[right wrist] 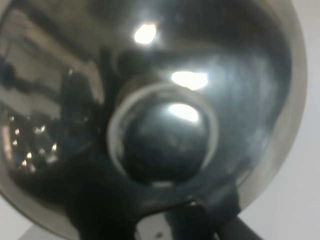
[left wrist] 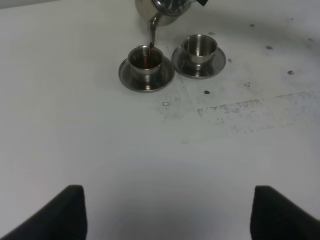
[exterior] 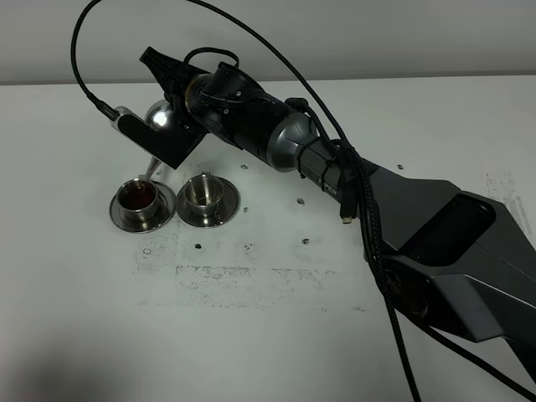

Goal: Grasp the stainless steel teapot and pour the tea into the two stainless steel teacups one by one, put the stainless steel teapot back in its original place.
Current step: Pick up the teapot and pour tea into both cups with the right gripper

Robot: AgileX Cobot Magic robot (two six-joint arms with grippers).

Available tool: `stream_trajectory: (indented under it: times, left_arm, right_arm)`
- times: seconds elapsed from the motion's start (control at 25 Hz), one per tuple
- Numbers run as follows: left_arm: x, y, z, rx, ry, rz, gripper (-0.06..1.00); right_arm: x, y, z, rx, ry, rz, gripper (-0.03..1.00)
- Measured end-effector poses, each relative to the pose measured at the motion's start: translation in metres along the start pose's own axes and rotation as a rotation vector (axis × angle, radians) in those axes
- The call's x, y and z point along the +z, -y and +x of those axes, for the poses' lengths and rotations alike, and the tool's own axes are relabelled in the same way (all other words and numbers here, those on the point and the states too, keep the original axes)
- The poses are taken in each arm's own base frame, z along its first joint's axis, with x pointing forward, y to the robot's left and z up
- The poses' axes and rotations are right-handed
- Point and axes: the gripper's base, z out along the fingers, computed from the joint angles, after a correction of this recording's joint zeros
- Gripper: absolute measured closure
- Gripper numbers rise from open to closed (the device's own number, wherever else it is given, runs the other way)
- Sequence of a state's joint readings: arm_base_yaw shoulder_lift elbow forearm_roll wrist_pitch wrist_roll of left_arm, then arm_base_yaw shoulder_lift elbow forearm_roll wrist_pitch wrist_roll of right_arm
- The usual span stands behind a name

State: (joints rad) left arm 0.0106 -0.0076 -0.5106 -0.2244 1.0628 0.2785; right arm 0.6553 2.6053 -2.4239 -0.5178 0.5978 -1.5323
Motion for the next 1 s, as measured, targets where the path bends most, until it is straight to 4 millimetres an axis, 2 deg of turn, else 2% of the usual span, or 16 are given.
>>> stream_trajectory:
  times: [0.72,1.0]
  left_arm:
    - [0.0,0.0,0.0,-0.002,0.0,0.0,0.3]
    - [0.0,0.0,0.0,-0.002,0.0,0.0,0.3]
  right_arm:
    - [0.0,0.0,0.0002,-0.011,-0.002,0.0,0.8]
    - [-0.0001,0.0,-0.0036,0.05,0.04,-0.001,0.8]
